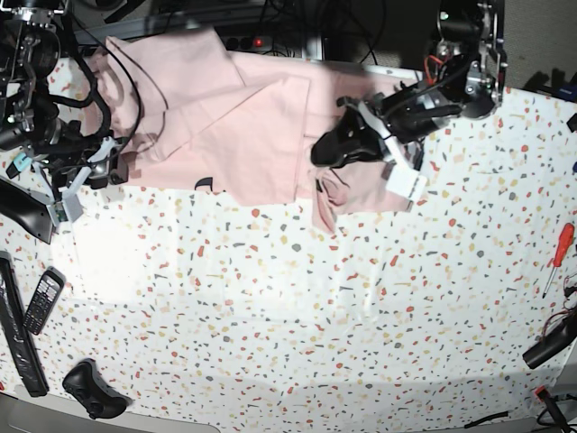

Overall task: Fold the T-shirt properly
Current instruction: 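Release the folded end and move the left gripper away, then grasp the folded shirt's end with the right gripper and fold it over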

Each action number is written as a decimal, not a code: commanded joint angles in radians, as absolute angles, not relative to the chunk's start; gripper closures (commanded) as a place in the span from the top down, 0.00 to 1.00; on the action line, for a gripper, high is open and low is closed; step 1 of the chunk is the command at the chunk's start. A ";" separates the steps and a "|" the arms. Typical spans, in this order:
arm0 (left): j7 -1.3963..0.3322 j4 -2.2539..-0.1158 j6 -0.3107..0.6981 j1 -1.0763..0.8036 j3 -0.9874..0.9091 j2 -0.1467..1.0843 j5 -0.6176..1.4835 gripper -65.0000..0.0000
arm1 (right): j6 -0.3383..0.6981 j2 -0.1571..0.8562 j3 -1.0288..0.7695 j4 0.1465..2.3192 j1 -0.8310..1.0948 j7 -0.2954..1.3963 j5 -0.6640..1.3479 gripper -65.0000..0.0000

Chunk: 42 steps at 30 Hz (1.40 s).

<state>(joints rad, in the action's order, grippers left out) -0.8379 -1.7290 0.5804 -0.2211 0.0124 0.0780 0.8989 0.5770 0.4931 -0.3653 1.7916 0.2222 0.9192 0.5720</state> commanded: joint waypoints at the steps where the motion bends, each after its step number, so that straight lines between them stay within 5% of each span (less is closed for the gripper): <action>1: -0.821 -1.748 0.590 -0.207 0.026 0.072 0.912 0.00 | 0.579 0.509 -0.373 1.811 0.213 0.897 0.580 0.35; 2: -0.821 -1.748 0.590 -0.201 0.039 0.071 0.901 0.00 | 0.579 0.509 -0.373 1.811 0.213 0.897 0.580 0.35; 6: -0.816 -1.748 0.603 -0.180 0.099 0.067 0.943 0.43 | 0.579 0.509 -0.373 1.811 0.213 0.897 0.580 0.35; 9: -0.815 -1.750 0.679 -0.146 0.120 0.066 1.012 0.43 | 0.579 0.509 -0.373 1.811 0.213 0.897 0.580 0.35; 18: -1.056 -1.844 0.682 -0.105 0.014 0.068 0.865 0.43 | 0.579 0.509 -0.373 1.811 0.213 0.898 0.580 0.35; 29: -0.820 -1.843 0.681 -0.106 -0.193 0.214 0.571 0.43 | 0.579 0.509 -0.403 1.807 0.214 1.085 0.657 0.36; 42: -0.665 -1.842 0.658 -0.205 -0.373 0.268 0.550 0.43 | 0.661 0.510 -0.674 1.650 0.266 1.126 0.666 0.36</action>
